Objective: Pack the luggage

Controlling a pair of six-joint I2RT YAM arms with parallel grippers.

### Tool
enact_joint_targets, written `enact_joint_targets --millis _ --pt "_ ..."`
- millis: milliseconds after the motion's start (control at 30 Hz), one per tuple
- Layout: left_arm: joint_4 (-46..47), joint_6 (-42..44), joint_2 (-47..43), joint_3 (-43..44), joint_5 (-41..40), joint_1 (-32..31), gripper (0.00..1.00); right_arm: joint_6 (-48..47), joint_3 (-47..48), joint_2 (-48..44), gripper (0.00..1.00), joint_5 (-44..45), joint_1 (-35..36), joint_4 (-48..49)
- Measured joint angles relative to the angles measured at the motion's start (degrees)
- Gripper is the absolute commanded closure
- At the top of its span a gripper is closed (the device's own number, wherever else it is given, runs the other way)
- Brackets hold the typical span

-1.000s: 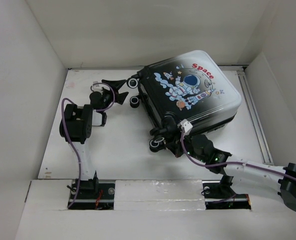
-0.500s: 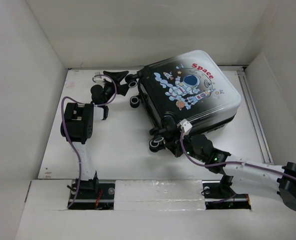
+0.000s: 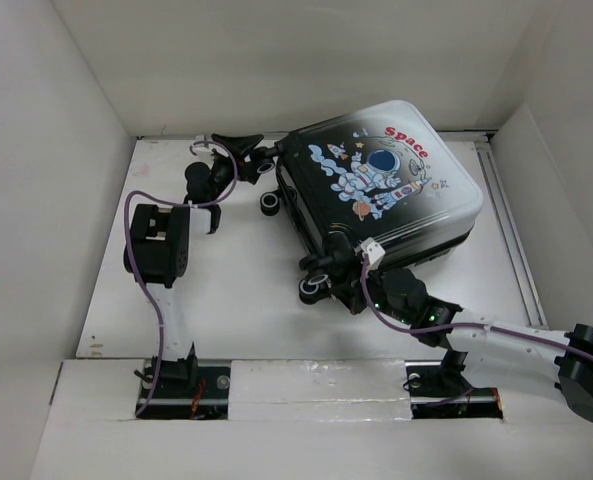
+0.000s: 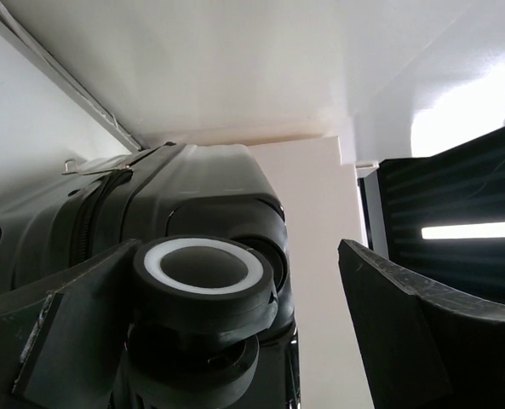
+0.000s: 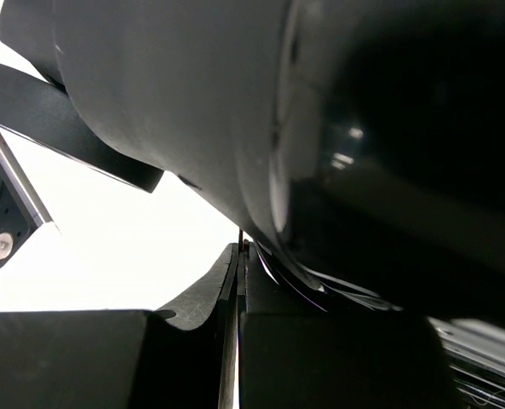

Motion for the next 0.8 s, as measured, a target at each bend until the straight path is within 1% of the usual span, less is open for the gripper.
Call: enact_joint_targets --millis 67,100,167,200,300,633,733,800 --pt "-0.4 0.0 0.0 0.2 0.0 0.0 0.14 0.0 0.0 0.0 1.0 0.0 0.0 0.0" --pt "-0.6 0.0 0.1 0.3 -0.1 0.0 0.19 0.0 0.0 0.0 1.0 0.0 -0.1 0.0" --pt "-1.0 0.0 0.2 0.6 -0.3 0.0 0.23 0.0 0.0 0.0 1.0 -0.1 -0.2 0.0" --pt "-1.1 0.0 0.4 0.6 -0.3 0.0 0.27 0.0 0.0 0.0 1.0 -0.2 -0.2 0.0" --pt "-1.3 0.1 1.2 1.2 -0.5 0.0 0.34 0.0 0.0 0.0 1.0 -0.2 -0.2 0.0" --pt "-1.7 1.3 4.0 5.2 0.1 -2.0 0.36 0.0 0.0 0.0 1.0 -0.2 -0.2 0.1" --pt "-1.9 2.4 4.0 5.4 0.1 -2.0 0.48 0.0 0.0 0.0 1.0 -0.3 -0.3 0.1" --pt "-1.9 2.9 4.1 5.4 -0.1 -1.8 0.62 0.0 0.0 -0.1 1.0 -0.3 -0.3 0.1"
